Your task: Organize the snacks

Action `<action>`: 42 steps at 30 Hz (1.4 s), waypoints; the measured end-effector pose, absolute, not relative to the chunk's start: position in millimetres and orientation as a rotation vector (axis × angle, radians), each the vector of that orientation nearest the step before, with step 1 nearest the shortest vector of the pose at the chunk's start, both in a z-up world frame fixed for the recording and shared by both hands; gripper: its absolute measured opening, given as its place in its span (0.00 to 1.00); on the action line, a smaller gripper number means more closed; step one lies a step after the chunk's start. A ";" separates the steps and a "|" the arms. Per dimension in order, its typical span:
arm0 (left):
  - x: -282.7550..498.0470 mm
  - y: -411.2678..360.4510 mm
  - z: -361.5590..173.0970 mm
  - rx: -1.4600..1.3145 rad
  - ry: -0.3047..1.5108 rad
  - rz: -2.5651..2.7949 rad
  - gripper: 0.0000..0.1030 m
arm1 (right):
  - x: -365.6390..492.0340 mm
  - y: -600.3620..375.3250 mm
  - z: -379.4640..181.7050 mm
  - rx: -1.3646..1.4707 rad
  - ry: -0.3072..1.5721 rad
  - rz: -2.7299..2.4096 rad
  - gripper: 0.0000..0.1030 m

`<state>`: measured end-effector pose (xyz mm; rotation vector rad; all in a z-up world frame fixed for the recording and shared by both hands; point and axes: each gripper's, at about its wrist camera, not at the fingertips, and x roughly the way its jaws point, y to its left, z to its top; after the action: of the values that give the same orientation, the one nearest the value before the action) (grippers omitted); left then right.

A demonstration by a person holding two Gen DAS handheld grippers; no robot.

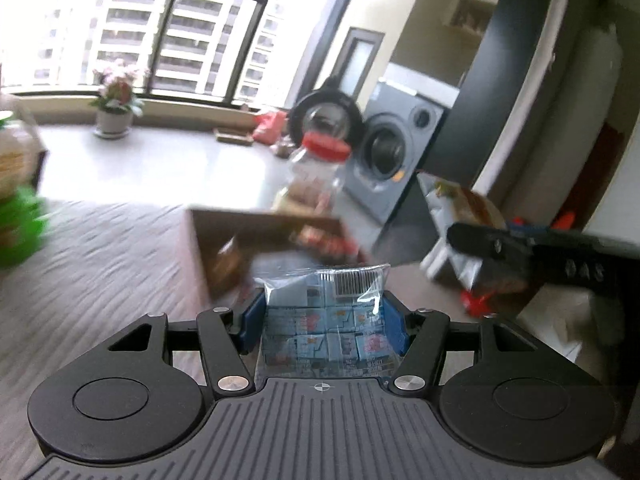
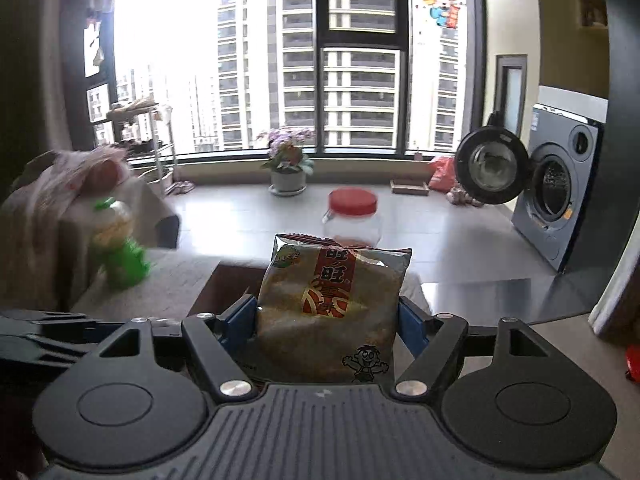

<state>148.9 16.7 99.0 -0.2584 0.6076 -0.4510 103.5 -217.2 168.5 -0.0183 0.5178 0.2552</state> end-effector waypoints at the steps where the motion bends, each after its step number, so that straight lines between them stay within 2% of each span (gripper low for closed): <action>1: 165.7 11.3 93.9 -0.258 0.619 -0.459 0.65 | 113.8 -216.3 168.2 -0.014 0.527 0.255 0.73; 4: 203.7 0.3 72.2 -0.234 0.682 -0.388 0.64 | 147.4 -209.9 158.7 -0.001 0.577 0.252 0.73; 6: 205.5 9.8 67.6 -0.268 0.645 -0.374 0.63 | 163.6 -205.2 147.9 0.017 0.609 0.260 0.73; 10: 181.0 36.1 74.1 -0.320 0.576 -0.363 0.63 | 188.4 -185.8 122.5 0.043 0.668 0.323 0.73; 16: 126.7 71.5 73.4 -0.330 0.564 -0.270 0.63 | 199.6 -161.4 95.5 0.050 0.726 0.379 0.74; 19: 88.7 74.7 61.6 -0.325 0.570 -0.233 0.63 | 184.3 -178.9 97.3 0.193 0.716 0.425 0.75; 21: 63.7 68.9 51.3 -0.292 0.580 -0.231 0.63 | 157.0 -193.3 94.6 0.268 0.698 0.435 0.82; 26: 10.1 35.3 17.3 -0.152 0.596 -0.183 0.63 | 62.7 -197.1 72.9 0.066 0.635 0.304 0.84; 31: 6.7 10.7 0.6 -0.112 0.645 -0.164 0.63 | 4.8 -191.2 31.1 -0.068 0.645 0.219 0.84; 37: 9.2 -6.4 0.7 -0.031 0.629 -0.114 0.64 | -6.3 -194.1 6.7 -0.004 0.691 0.212 0.85; 39: 12.3 -7.3 0.4 -0.031 0.629 -0.104 0.64 | -7.7 -192.2 2.9 -0.007 0.698 0.209 0.88; 40: 13.0 -8.8 0.2 -0.026 0.630 -0.099 0.65 | -8.8 -192.8 1.5 -0.020 0.703 0.212 0.95; 42: 12.4 -13.2 -1.5 0.001 0.633 -0.090 0.65 | -10.6 -191.4 0.4 -0.021 0.698 0.196 0.97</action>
<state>12.4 -13.2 -1.5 0.0013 0.6328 -0.0899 -10.6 -191.4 0.4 -0.0207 0.6983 0.1965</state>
